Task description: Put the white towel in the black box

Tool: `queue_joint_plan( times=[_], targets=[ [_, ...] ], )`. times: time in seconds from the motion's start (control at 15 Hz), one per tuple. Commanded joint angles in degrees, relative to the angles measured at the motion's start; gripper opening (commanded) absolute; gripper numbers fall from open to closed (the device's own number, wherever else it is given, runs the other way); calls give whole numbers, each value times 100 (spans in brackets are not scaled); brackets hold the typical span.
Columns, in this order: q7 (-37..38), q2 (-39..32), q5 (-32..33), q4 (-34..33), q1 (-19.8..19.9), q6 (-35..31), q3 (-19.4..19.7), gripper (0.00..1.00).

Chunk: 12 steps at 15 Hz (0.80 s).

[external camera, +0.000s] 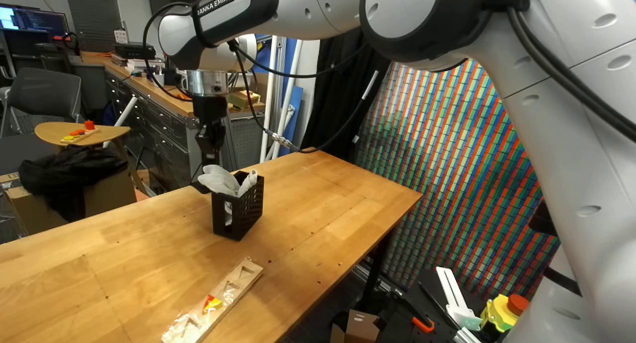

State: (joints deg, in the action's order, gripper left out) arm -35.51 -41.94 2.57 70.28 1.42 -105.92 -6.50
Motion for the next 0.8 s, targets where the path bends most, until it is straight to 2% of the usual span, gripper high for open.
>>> queue_joint_plan(
  times=[0.0,0.73],
  targets=[
    [70,156,-66,199,37,-10,-9,13],
    [355,788,-260,1479,264,-314,23,13]
  ],
)
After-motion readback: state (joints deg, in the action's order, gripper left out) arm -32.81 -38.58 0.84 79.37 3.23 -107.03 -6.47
